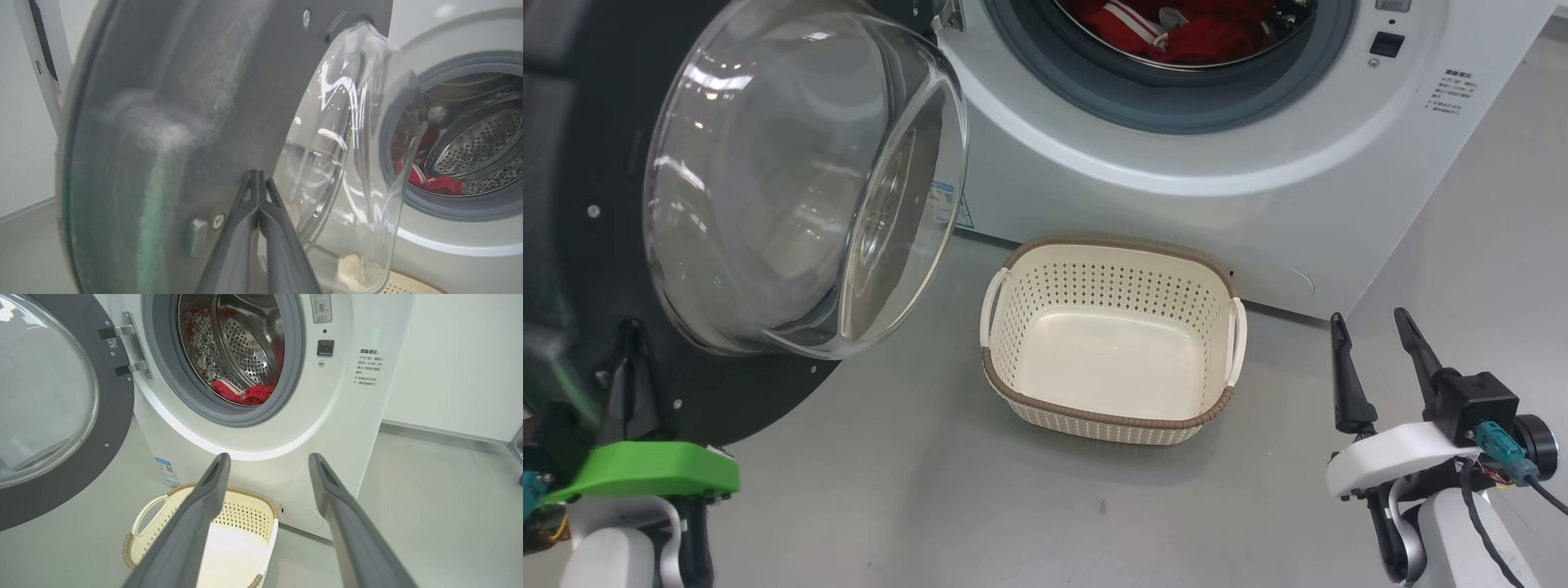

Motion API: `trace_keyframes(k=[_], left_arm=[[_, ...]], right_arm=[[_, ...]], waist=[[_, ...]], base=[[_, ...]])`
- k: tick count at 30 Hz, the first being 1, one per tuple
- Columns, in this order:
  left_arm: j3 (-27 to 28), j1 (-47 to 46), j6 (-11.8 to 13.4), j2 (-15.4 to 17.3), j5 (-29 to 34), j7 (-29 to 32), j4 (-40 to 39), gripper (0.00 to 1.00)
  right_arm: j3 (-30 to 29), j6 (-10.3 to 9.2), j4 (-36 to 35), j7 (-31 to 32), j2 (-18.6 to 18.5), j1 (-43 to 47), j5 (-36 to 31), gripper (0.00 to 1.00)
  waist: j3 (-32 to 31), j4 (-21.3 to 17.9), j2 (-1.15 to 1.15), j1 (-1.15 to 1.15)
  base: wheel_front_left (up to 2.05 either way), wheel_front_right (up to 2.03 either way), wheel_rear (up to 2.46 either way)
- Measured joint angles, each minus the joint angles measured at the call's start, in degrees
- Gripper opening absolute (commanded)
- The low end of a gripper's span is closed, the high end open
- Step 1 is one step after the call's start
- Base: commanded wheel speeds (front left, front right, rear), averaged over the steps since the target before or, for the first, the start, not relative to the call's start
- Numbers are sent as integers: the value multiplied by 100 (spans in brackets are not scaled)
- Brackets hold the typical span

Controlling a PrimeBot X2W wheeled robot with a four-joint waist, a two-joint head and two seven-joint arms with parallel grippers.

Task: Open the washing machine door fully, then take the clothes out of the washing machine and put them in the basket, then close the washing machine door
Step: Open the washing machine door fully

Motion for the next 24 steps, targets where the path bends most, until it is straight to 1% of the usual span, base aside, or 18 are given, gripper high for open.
trace_keyframes(k=[7,13,24], left_arm=[[222,-211,1,85,-15,-54,303,0],[348,-338,1,93,-67,-102,570,0],[424,-405,1,92,-66,-196,847,0]], right_arm=[[-25,5,-1,0,1,-26,-13,100],[-37,8,1,0,0,-27,-15,100],[-36,49,9,0,1,-30,-18,100]], waist=[[64,-8,0,0],[94,-17,0,0],[111,-40,0,0]], base=[[0,0,0],[0,0,0],[0,0,0]])
